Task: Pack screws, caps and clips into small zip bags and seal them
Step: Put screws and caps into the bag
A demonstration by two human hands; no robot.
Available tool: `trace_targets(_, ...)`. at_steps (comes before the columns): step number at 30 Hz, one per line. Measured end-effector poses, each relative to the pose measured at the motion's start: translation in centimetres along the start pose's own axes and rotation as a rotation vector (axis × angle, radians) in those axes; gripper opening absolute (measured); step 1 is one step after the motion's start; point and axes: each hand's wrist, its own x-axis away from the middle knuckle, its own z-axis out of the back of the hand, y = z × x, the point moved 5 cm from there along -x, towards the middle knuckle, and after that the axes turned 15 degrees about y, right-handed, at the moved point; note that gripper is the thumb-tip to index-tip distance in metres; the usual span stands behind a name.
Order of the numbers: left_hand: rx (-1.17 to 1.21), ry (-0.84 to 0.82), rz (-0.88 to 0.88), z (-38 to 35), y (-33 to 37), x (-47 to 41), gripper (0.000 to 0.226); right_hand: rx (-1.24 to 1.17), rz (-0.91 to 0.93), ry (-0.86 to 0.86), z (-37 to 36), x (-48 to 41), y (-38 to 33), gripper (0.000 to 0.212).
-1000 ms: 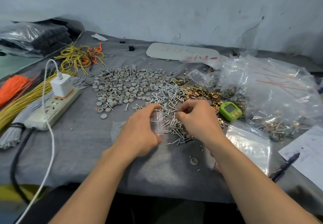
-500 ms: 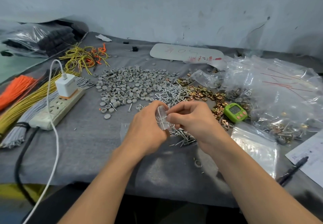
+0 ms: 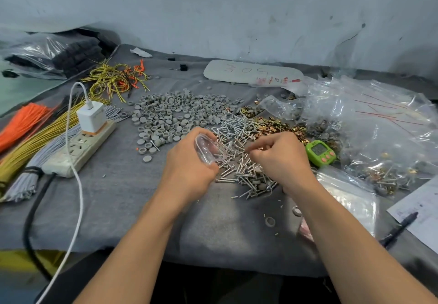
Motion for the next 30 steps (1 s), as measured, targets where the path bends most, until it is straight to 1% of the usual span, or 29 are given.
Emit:
trace_targets(2,0.01,0.008,-0.009,0.5,0.0,-0.1,0.051,0.19,0.075,-0.072,-0.3,0.3,0.2,0.017)
trace_targets(4,-0.003,0.004,-0.018,0.6,0.0,0.0,0.05,0.328,0.16,-0.144,-1.2,1.1,0.0,0.006)
trace_targets(5,-0.01,-0.001,-0.018,0.6,0.0,0.0,0.05,0.388,0.202,-0.16,-1.5,1.6,-0.3,0.005)
trace_targets(7,-0.024,-0.011,-0.013,0.4,-0.1,0.1,0.051,0.448,0.247,-0.165,-1.9,2.1,-0.8,0.007)
trace_targets(12,-0.109,-0.057,-0.015,-0.2,-0.3,0.2,0.052,0.51,0.302,-0.197,-2.2,2.5,-0.8,0.013)
trace_targets(14,-0.13,-0.069,-0.019,-0.4,-0.3,0.4,0.052,0.485,0.306,-0.186,-2.0,2.6,-0.8,0.014)
trace_targets(19,-0.183,-0.102,-0.022,-0.8,-0.3,0.7,0.055,0.457,0.264,-0.096,-1.1,2.0,-0.4,0.017)
trace_targets(23,-0.198,-0.114,-0.017,-1.0,-0.3,0.9,0.056,0.35,0.209,-0.042,-0.8,1.8,-0.3,0.011)
trace_targets(25,-0.211,-0.103,-0.033,-1.1,-0.2,1.0,0.054,0.275,0.188,-0.059,-0.9,1.8,-0.3,0.011)
trace_targets(28,-0.204,-0.095,-0.03,-1.1,-0.3,1.0,0.053,0.215,0.177,-0.11,-1.2,1.7,-0.2,0.018)
trace_targets(30,-0.209,-0.091,-0.042,-1.1,-0.3,1.0,0.051,0.149,0.151,-0.103,-1.3,1.6,-0.3,0.017)
